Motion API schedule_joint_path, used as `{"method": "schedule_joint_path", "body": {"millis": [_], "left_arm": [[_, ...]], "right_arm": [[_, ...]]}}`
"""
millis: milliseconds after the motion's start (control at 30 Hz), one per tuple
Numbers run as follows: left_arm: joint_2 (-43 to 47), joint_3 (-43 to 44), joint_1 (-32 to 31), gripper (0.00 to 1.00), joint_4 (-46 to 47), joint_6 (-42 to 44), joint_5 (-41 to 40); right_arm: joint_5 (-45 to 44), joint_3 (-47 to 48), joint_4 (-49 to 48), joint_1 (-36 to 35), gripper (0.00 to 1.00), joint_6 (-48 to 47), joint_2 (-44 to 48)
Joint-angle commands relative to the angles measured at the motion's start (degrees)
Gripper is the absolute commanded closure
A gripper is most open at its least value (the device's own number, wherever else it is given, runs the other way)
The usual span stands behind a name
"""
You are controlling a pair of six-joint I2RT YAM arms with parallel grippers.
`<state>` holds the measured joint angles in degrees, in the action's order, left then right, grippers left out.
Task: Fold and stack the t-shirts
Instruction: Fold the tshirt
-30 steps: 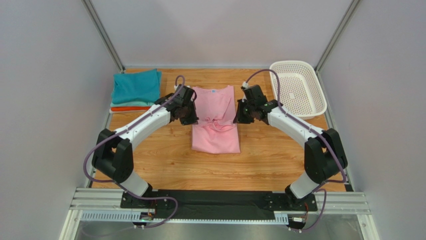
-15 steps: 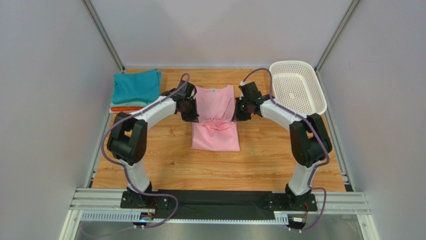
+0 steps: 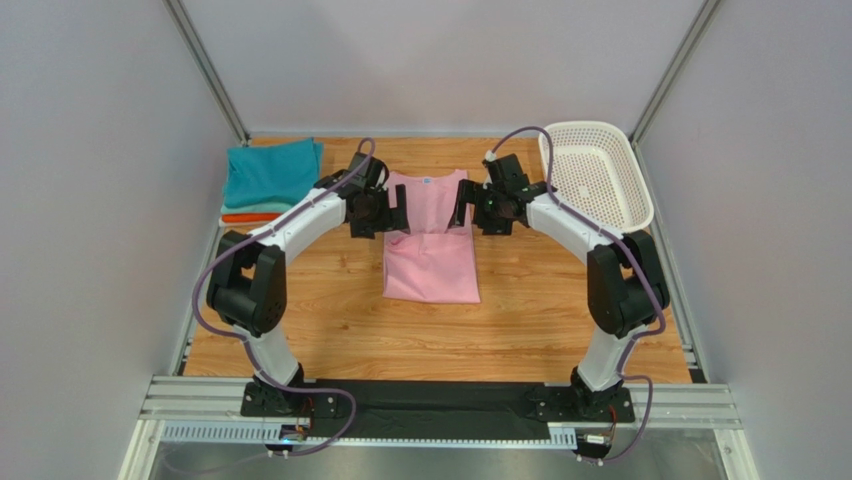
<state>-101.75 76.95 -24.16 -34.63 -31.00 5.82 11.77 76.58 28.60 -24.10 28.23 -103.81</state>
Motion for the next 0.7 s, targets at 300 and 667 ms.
{"method": "schedule_joint_path", "body": {"millis": [300,667], "left_arm": [[17.5,-16.5,-5.5,0.00,10.2,-7.5,13.1],[13.4,-28.3,-8.2,0.00,19.5,-11.7,16.9]], "right_arm": [[8.3,-21.3,-9.3,-4.5,0.00,9.1,21.0],[12.2,-28.4,-16.7,-7.5,0.00,10.8,16.0]]}}
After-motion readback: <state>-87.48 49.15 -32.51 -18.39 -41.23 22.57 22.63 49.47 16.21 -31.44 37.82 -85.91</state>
